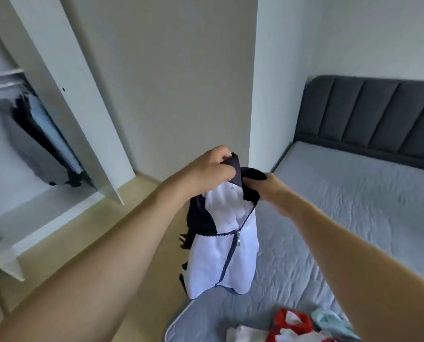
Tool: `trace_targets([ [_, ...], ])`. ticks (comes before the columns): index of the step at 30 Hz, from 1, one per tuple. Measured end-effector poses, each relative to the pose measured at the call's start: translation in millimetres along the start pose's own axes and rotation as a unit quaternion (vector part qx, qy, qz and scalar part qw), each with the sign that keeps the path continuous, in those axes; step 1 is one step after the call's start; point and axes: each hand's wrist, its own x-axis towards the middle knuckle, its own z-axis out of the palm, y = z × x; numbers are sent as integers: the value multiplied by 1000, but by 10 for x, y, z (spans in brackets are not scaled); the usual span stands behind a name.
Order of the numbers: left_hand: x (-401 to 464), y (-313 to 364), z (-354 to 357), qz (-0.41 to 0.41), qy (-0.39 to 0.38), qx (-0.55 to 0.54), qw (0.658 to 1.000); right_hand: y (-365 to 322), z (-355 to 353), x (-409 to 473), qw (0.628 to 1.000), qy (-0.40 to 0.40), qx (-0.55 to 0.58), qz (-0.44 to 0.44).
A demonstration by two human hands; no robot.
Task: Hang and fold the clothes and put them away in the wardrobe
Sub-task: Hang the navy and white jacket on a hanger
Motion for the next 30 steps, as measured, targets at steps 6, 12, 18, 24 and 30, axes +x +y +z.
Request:
trace_targets([
  [6, -240, -353, -1171, -102, 234, 203, 945, -1030, 326, 14, 976, 168, 77, -113],
  [12, -369, -1209, -2231, -144, 359, 148, 910, -1819, 1290, 106, 978, 35, -11, -204],
  [18, -298, -2067, -3352, -142, 379, -59, 913, -2545, 2475, 686, 900, 49, -297, -315],
  [24, -256, -2961, -4385, -131, 339, -160, 918, -3147, 3629, 1616, 974, 67, -63, -205],
  [30, -230, -3619, -5356, -119, 363, -171, 908, -3639, 4693, 2319, 976, -26, -107, -188],
])
